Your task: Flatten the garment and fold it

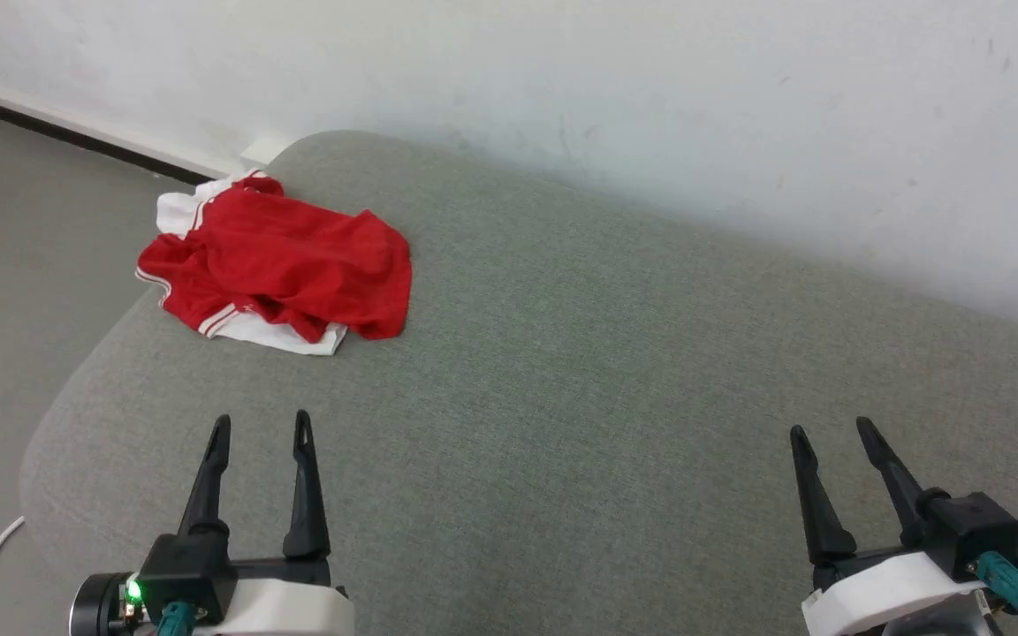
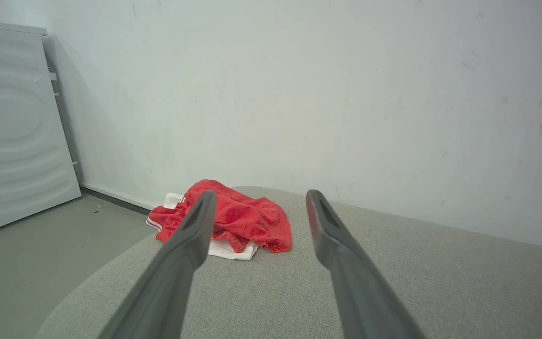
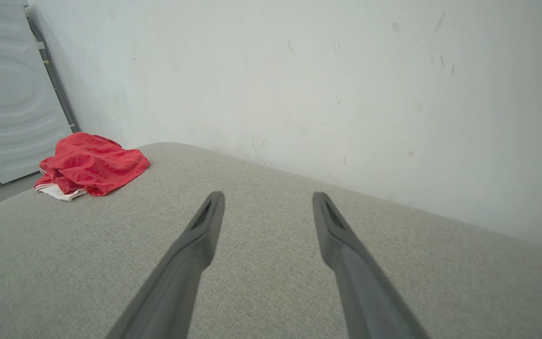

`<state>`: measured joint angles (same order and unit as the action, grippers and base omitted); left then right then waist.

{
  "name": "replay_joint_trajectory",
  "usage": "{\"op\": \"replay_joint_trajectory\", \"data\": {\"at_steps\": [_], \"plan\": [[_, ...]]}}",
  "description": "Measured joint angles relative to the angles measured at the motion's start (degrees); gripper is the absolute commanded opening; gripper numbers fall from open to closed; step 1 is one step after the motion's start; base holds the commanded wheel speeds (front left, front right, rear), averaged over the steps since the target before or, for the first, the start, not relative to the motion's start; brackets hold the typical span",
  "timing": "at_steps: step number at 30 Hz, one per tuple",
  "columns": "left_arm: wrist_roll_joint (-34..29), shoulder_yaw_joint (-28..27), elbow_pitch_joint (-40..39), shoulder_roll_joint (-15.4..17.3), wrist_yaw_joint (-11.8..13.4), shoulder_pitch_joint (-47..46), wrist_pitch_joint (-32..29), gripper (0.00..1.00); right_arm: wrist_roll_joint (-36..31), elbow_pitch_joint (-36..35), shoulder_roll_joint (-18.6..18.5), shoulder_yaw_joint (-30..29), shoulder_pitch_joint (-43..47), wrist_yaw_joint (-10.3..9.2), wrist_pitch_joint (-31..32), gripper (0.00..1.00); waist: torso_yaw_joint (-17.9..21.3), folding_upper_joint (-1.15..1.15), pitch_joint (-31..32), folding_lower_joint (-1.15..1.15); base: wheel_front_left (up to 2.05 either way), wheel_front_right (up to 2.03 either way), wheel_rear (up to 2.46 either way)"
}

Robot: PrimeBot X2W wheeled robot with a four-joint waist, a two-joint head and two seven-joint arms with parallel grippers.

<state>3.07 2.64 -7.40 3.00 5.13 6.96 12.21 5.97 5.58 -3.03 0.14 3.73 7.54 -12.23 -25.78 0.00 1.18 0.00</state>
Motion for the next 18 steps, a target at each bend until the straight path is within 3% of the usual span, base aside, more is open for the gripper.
{"op": "replay_joint_trajectory", "data": {"at_steps": [18], "plan": [[0.08, 0.11, -1.13, 0.0, 0.24, 1.91, 2.04, 1.0, 0.73, 0.99, 0.0, 0.67, 0.33, 0.0, -2.11, 1.0, -4.6, 0.0, 1.22, 0.0, 0.0, 0.0, 0.0]]}}
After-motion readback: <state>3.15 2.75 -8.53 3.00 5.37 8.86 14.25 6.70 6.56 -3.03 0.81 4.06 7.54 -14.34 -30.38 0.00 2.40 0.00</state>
